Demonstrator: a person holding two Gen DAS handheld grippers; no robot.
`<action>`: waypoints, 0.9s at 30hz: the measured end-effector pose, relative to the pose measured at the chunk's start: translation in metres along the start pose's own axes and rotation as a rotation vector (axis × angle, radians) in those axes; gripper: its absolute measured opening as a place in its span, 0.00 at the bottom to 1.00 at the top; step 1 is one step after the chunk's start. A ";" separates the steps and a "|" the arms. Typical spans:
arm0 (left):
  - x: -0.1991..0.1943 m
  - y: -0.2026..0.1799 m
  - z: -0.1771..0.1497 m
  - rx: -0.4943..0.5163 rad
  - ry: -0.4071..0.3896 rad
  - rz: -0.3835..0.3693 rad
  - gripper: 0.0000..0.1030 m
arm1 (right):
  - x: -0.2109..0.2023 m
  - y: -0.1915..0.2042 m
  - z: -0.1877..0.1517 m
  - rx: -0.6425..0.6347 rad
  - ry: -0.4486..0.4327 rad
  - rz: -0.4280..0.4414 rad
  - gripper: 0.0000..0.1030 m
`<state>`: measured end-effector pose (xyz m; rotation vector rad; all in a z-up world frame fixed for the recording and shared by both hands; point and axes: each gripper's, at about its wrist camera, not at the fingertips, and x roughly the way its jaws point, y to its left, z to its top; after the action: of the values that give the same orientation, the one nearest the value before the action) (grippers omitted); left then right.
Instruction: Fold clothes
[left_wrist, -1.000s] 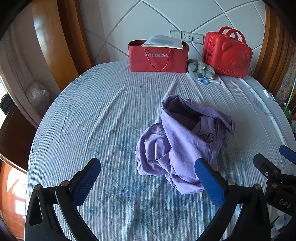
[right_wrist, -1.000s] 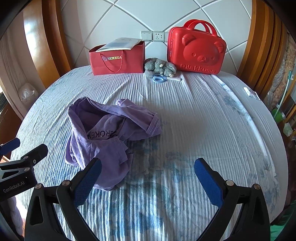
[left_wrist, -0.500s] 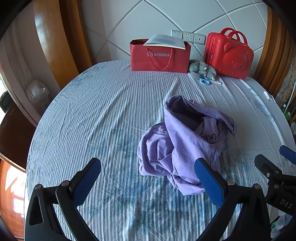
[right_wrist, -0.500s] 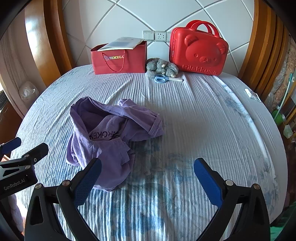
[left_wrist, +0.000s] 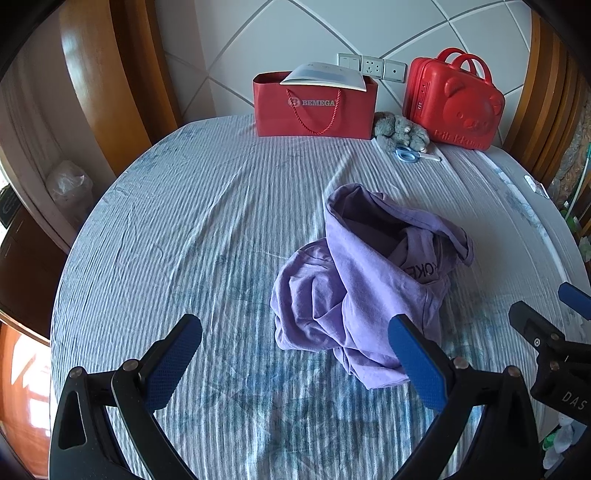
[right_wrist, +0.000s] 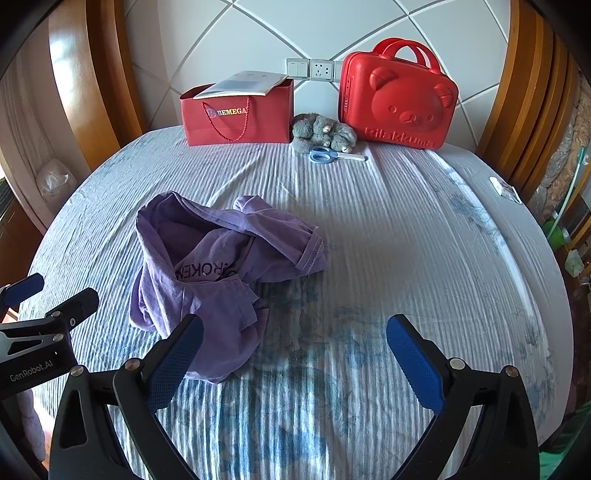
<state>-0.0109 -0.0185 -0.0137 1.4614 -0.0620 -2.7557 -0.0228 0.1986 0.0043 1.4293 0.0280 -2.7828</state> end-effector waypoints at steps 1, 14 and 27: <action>0.000 0.000 0.000 0.001 0.001 0.000 0.98 | 0.001 0.000 0.000 0.000 0.002 0.000 0.96; 0.002 0.004 0.003 0.011 0.002 -0.001 0.98 | 0.004 0.002 0.005 -0.003 0.001 0.006 0.96; 0.036 0.020 -0.001 0.000 0.059 -0.053 0.95 | 0.023 0.018 0.005 -0.052 0.055 0.138 0.82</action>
<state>-0.0302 -0.0402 -0.0428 1.5652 -0.0220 -2.7511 -0.0395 0.1809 -0.0119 1.4373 0.0020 -2.6133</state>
